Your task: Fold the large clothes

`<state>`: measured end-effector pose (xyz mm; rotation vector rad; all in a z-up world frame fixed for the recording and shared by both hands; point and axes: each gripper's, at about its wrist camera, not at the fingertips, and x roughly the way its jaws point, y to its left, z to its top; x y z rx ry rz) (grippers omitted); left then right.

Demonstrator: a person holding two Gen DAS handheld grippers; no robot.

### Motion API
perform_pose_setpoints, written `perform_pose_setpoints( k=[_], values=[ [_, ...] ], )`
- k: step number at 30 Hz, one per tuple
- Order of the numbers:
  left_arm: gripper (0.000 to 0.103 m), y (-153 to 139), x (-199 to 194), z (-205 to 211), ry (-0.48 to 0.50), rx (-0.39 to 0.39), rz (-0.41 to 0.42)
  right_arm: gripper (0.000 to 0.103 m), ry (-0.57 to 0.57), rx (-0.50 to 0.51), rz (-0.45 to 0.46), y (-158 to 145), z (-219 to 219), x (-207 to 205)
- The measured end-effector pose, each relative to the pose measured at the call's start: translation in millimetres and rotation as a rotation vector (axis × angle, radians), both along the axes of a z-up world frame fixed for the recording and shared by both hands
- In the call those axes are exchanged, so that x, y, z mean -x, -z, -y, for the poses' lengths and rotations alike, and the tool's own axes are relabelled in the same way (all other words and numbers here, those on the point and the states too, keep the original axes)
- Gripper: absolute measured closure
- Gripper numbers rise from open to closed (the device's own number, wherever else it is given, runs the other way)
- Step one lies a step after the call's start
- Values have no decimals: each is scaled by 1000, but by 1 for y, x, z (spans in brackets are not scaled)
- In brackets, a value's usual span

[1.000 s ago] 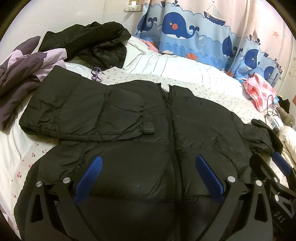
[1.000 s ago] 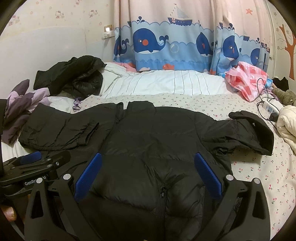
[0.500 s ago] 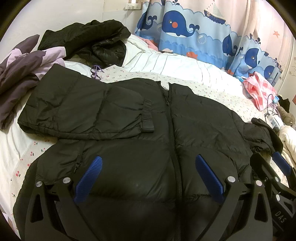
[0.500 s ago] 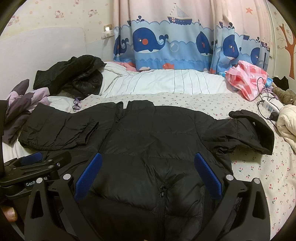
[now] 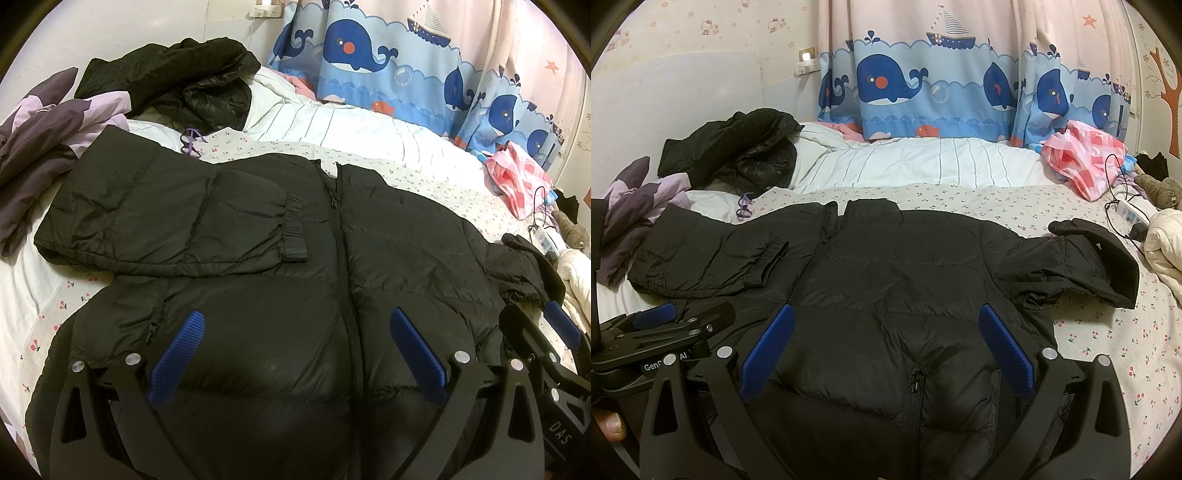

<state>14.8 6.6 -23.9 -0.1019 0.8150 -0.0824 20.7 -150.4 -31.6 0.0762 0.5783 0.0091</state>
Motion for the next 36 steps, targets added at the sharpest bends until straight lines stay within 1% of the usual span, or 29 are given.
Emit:
perform_pose_setpoints(
  k=[21, 23, 25, 27, 29, 32, 33, 34, 35, 36],
  values=[
    [6, 0, 0, -1, -3, 3, 0, 7, 5, 7, -2, 1, 1, -1],
    [6, 0, -1, -2, -7, 10, 2, 7, -1, 17, 0, 2, 4, -2],
    [6, -2, -2, -5, -12, 17, 6, 7, 10, 42, 20, -5, 12, 0],
    [6, -3, -4, -9, -20, 26, 6, 7, 74, 109, 55, -18, 35, 1],
    [6, -3, -6, -14, -29, 35, 0, 7, 135, 134, 54, -26, 67, -1],
    [6, -3, -6, -19, -35, 48, -6, 7, 261, 135, -5, -23, 136, -11],
    [6, -3, -6, -21, -37, 46, -5, 7, 296, 165, -32, -19, 157, -16],
    [6, -4, -6, -22, -38, 46, -6, 7, 319, 201, -53, -16, 170, -20],
    [6, -4, -6, -23, -39, 47, -6, 7, 336, 258, -90, -13, 187, -30],
    [6, -4, -7, -24, -42, 48, -7, 7, 334, 292, -114, -10, 199, -36]
  ],
)
